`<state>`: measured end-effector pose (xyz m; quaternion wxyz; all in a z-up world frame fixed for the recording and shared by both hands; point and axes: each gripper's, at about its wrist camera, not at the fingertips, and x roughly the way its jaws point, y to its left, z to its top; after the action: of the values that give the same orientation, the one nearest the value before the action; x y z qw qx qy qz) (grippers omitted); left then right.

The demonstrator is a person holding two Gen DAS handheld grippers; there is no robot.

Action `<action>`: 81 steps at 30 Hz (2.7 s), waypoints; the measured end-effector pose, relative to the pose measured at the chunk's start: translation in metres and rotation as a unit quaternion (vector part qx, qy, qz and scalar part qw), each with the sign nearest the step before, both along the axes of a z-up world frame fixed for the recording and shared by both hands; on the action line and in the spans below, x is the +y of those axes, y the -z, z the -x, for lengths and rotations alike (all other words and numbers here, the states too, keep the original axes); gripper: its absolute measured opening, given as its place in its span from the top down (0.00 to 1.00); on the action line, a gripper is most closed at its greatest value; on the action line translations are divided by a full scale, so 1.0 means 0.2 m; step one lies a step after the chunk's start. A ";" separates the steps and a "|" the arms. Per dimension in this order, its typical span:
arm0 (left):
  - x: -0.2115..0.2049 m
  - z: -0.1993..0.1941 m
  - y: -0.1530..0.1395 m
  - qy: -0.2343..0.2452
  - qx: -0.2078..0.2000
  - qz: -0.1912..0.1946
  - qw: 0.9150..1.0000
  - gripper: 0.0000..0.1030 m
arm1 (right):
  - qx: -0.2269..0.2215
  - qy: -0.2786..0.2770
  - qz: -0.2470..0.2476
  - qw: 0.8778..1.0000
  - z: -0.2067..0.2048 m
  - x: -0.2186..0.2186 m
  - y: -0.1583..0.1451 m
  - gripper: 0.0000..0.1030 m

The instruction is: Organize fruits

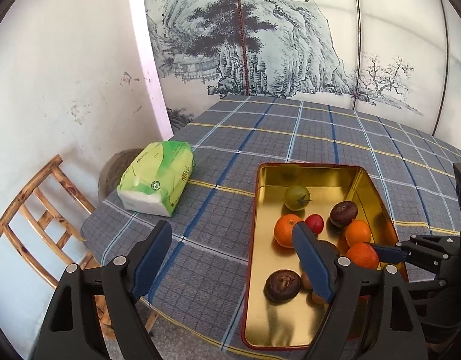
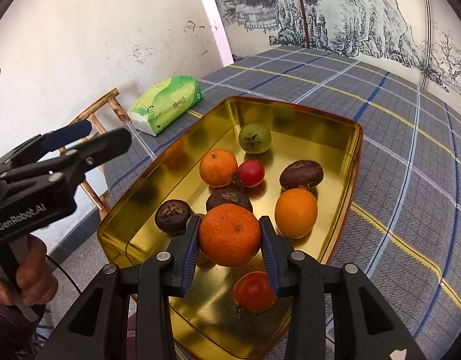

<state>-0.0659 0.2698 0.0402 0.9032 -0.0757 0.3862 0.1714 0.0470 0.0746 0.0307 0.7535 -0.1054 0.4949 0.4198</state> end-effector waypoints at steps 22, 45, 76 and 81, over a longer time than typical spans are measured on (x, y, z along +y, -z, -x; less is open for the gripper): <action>-0.07 0.06 -0.24 -0.022 -0.083 -0.037 0.996 0.02 | -0.236 0.108 -0.036 0.965 0.15 -0.14 -0.44 0.02; -0.18 0.34 -0.79 0.001 -0.225 -0.040 0.974 0.00 | -0.331 0.165 -0.108 0.923 0.29 -0.30 -0.81 0.01; -0.17 0.23 -0.60 -0.030 -0.153 -0.027 0.987 0.00 | -0.332 0.182 -0.060 0.924 0.31 -0.24 -0.74 0.01; -0.16 0.22 -0.57 -0.031 -0.145 -0.024 0.989 0.00 | -0.334 0.185 -0.057 0.923 0.32 -0.24 -0.73 0.01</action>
<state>-0.1105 0.2372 0.1549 0.9452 -0.0904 0.2448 0.1960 -0.0165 0.0260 0.1773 0.9441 -0.1027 0.2007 0.2405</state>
